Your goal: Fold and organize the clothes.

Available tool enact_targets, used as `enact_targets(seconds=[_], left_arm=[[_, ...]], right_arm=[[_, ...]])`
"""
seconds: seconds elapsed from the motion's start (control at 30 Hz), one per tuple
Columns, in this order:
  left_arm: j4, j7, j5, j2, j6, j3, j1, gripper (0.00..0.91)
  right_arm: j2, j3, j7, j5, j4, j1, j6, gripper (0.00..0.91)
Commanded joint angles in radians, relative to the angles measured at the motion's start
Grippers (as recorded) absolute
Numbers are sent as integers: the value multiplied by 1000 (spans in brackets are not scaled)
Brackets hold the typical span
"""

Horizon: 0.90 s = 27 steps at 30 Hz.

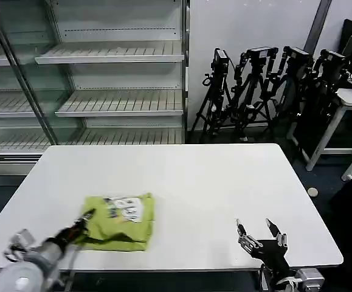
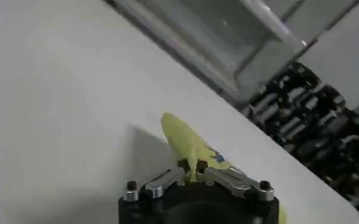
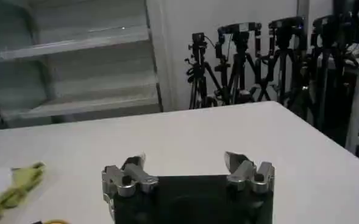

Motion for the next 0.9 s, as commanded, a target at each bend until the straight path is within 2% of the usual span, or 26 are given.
enact_targets(seconds=[0.03,0.17,0.23,0.33,0.37,0.4,0.43,0.47,0.6,0.7,0.8,0.9], left_arm=[[-44,150,215,283,-57,-529,162,40],[-67,178,255,401,-64,-587,183,40],[-88,191,341,423,-89,-548,207,40],[-123,191,542,415,-145,-383,235,40],[-127,183,698,388,-182,-232,241,40],[-117,165,838,371,-245,-147,240,40],[-101,156,907,355,-278,-59,234,40],[-68,144,1031,323,-334,85,217,40],[113,102,1301,190,-399,446,105,40],[141,88,1379,132,-414,565,47,40],[80,90,1379,90,-377,640,-10,40],[13,98,1361,77,-330,682,-62,40]], right_arm=[[-7,-46,0,35,-56,103,1,907],[-11,-42,2,61,-87,136,2,907],[-10,-34,0,67,-92,135,4,907],[0,-15,-3,66,-89,110,12,907],[4,-9,-5,65,-86,96,15,907],[7,3,-8,60,-80,76,21,907],[8,11,-9,57,-77,70,24,907],[11,22,-13,48,-69,45,31,907],[23,56,-16,24,-49,-6,50,907],[26,76,-16,21,-37,-29,50,907],[28,90,-14,20,-26,-38,49,907],[31,96,-14,20,-17,-49,48,907]])
